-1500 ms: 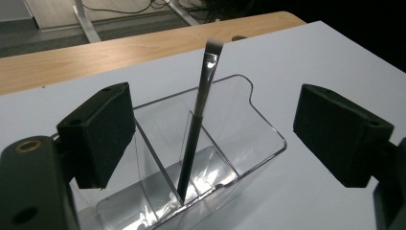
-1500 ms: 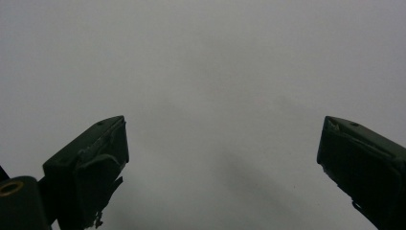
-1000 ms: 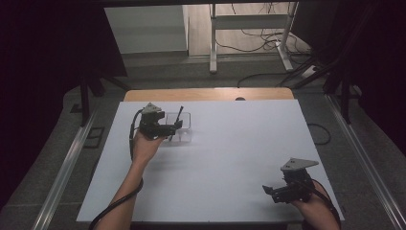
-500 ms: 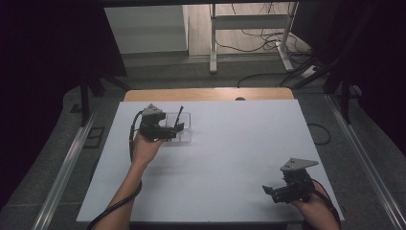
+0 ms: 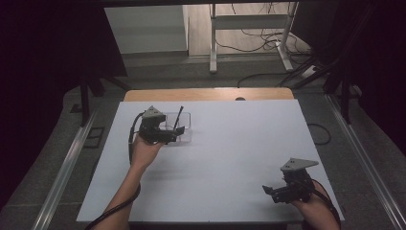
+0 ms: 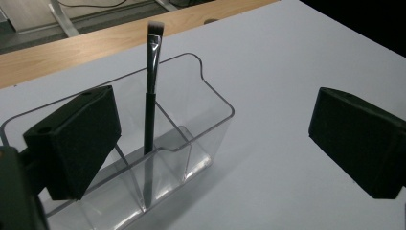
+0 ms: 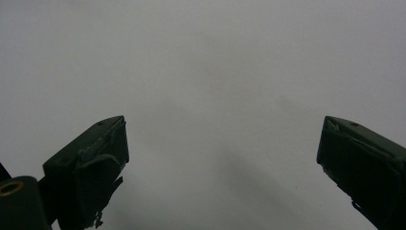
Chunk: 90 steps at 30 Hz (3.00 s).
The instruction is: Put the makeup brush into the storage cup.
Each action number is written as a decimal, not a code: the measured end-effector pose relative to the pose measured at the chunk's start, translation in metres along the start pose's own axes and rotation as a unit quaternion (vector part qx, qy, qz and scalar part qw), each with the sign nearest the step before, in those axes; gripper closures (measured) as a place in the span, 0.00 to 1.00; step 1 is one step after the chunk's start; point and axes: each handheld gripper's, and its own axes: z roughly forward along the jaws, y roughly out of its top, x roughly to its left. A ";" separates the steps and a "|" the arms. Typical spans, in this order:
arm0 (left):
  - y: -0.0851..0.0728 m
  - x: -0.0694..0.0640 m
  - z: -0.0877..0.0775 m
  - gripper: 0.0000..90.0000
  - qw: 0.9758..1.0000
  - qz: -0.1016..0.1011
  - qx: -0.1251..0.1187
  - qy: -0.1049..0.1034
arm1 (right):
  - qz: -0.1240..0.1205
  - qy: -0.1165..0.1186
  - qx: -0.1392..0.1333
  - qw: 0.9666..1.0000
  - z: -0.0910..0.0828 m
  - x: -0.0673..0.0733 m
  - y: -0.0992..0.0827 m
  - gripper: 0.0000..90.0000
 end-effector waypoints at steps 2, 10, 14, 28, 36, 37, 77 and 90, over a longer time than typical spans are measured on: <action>-0.001 -0.001 -0.002 0.05 1.000 0.002 0.000 0.001 | 0.000 0.000 0.000 1.000 0.000 0.000 0.000 0.04; -0.005 -0.005 -0.009 0.04 1.000 0.012 0.002 0.005 | -0.001 0.000 0.001 1.000 0.000 0.000 0.000 0.04; -0.008 -0.005 -0.012 0.04 1.000 0.013 0.005 0.006 | -0.001 0.000 0.001 1.000 0.000 0.000 0.000 0.04; -0.015 -0.008 -0.021 0.04 1.000 0.016 0.010 0.001 | -0.002 0.001 0.003 1.000 0.001 0.001 0.000 0.04; -0.021 -0.012 -0.028 0.04 1.000 0.018 0.012 0.001 | -0.003 0.001 0.002 1.000 0.001 0.001 0.000 0.04; -0.022 -0.012 -0.029 0.04 1.000 0.017 0.012 0.001 | -0.004 0.001 0.002 1.000 0.001 0.000 0.000 0.04; -0.046 -0.029 -0.057 0.05 1.000 0.014 0.012 0.000 | 0.001 0.003 -0.002 1.000 0.000 0.000 0.000 0.04; -0.054 -0.031 -0.066 0.05 1.000 0.007 0.013 0.000 | 0.003 0.003 -0.003 1.000 0.000 0.000 0.000 0.04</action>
